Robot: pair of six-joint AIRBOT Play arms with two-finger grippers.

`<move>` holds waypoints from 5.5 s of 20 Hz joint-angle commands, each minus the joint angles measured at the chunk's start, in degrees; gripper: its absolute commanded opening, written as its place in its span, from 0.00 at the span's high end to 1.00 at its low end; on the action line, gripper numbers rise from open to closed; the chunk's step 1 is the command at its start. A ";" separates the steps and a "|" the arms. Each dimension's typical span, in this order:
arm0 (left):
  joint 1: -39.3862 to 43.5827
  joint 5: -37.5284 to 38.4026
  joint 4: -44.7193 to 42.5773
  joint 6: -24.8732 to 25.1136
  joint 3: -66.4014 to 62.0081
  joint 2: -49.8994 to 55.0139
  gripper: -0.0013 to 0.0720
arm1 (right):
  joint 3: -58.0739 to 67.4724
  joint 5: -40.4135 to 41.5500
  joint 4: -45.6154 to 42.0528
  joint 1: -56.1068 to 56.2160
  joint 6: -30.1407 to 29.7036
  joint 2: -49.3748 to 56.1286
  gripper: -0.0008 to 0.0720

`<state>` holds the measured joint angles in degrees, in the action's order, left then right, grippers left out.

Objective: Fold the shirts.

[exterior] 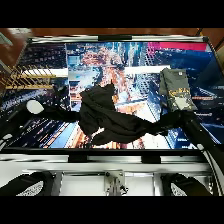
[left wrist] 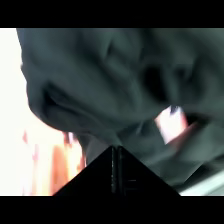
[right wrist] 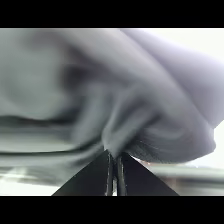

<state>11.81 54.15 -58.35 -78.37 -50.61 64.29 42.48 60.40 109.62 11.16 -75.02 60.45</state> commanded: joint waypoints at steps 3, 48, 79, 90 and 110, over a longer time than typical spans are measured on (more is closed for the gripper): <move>-5.75 -0.26 -1.20 5.70 -23.30 -11.04 0.94 | 22.38 -2.82 -14.21 0.02 -8.37 -15.56 0.90; -13.62 9.86 -5.38 -3.93 -39.21 16.11 0.12 | 16.70 -13.70 -6.78 -2.58 2.08 12.13 0.19; -4.66 2.75 7.21 -8.92 12.46 9.25 0.49 | 22.97 1.95 1.01 -21.99 -17.03 18.64 0.19; -4.66 2.91 7.21 -6.78 8.90 8.57 0.94 | 22.97 -6.19 16.02 -21.99 -16.74 28.83 0.19; -6.32 7.10 6.95 -2.23 4.81 7.85 0.94 | 24.09 -13.05 24.76 -15.93 -19.52 34.32 0.90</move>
<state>6.39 59.96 -51.20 -82.83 -44.62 72.53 65.76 47.22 133.99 -5.74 -92.53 95.44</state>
